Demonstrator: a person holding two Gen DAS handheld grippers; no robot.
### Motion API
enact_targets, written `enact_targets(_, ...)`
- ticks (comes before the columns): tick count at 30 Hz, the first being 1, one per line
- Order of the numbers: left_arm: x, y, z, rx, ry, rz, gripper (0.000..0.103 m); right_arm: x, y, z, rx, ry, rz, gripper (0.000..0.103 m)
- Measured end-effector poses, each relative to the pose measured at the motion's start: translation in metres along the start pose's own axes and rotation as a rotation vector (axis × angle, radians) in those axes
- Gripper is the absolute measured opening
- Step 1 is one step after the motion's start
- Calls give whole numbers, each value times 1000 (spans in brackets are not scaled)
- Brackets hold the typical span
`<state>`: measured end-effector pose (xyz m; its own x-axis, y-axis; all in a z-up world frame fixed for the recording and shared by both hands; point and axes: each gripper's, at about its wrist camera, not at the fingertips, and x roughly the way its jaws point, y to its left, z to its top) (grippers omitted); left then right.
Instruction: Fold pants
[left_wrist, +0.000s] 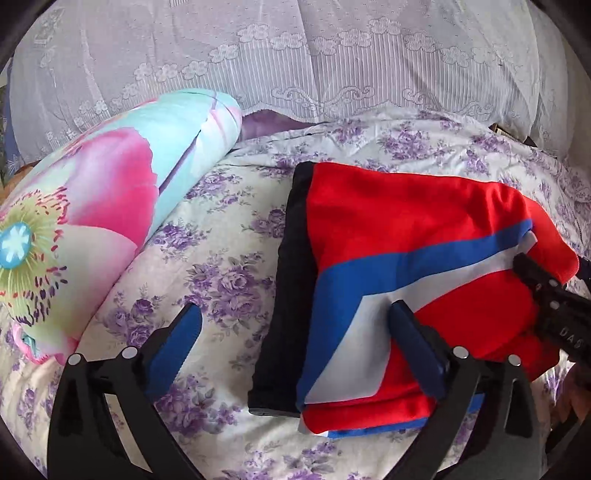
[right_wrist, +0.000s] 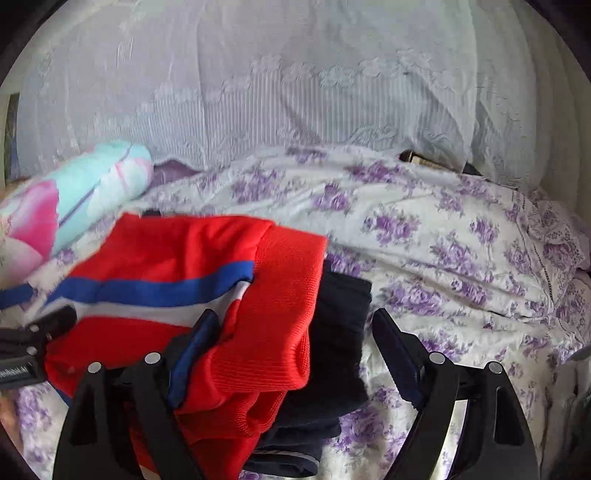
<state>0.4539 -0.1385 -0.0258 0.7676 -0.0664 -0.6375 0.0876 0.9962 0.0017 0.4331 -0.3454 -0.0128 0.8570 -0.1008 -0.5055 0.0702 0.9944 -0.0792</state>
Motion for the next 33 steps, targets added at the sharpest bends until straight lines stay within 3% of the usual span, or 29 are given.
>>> enact_targets(2, -21, 0, 5, 13, -89, -5, 98, -31, -1, 6, 21, -152, -6, 87)
enact_targets(4, -34, -4, 6, 23, -151, 21, 98, -37, 2, 10, 14, -171, -13, 92)
enact_targets(6, -23, -11, 3, 58, -96, 0, 98, -18, 8, 3, -17, -79, -16, 95)
enact_targets(8, 2, -15, -7, 80, -18, 5, 99, 17, 16, -13, -71, 76, -42, 99)
enact_targets(9, 5, -13, -12, 55, -26, -1, 99, 21, 13, -12, -56, 110, -15, 99)
enact_targets(10, 2, -9, -11, 35, -26, -21, 99, 15, 8, -10, -26, 85, -5, 99)
enact_targets(16, -35, 4, -14, -47, -71, -67, 99, -42, 5, -21, 26, -44, -7, 99)
enact_targets(23, -99, -2, -80, 46, -42, -10, 99, -113, 5, -63, 83, -23, 12, 99)
enact_targets(26, -137, 4, -106, 39, -57, -11, 99, -151, 3, -80, 134, -21, 21, 99)
enact_targets(29, -172, 5, -122, 44, -73, -24, 99, -194, 9, -87, 141, -80, 2, 99)
enact_targets(33, -218, 3, -135, 58, -158, -15, 99, -237, 20, -95, 137, -175, -34, 99)
